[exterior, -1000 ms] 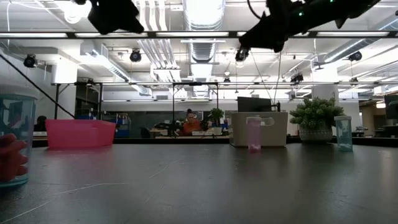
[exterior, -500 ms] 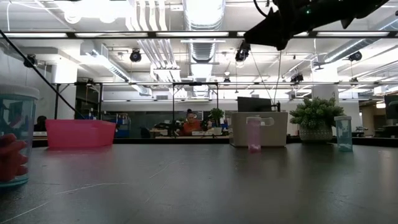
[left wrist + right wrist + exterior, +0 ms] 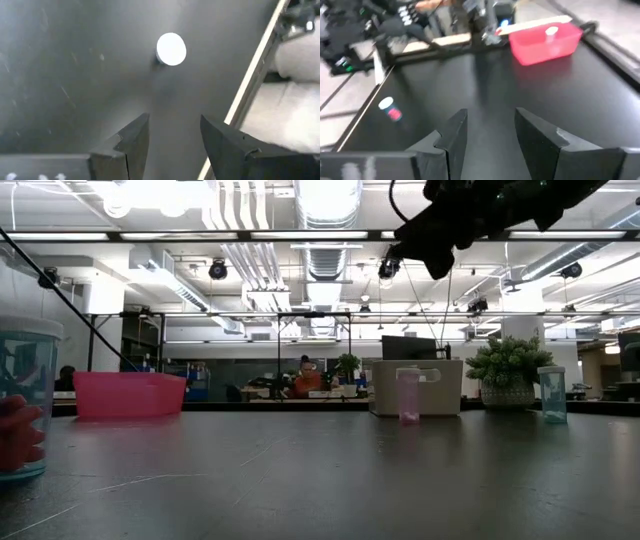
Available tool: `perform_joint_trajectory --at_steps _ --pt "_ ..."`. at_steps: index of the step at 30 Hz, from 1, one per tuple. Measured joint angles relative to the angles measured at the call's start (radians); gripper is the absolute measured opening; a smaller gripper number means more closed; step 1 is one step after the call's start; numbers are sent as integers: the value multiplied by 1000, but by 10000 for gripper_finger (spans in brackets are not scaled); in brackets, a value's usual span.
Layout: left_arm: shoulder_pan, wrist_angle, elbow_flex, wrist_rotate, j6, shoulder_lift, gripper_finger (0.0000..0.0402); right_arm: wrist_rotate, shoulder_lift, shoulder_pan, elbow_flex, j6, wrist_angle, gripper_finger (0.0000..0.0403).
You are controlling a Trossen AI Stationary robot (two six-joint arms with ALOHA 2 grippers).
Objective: Pick and place medicine bottles into bin by pill shape (circle, oval)
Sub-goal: Put the green tablet bottle into the red bin
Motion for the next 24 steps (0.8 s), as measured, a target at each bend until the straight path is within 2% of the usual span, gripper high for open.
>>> perform_joint_trajectory --at_steps 4,14,19,24 --pt "2 0 0 -46 62 0 160 1 32 49 52 21 -100 155" --pt "27 1 -37 -129 364 -26 160 6 105 175 117 262 -198 155" --pt "39 4 -101 -217 496 -76 160 10 145 195 208 386 -447 155" --pt "43 6 -163 -330 510 -152 160 25 189 198 335 498 -796 155"
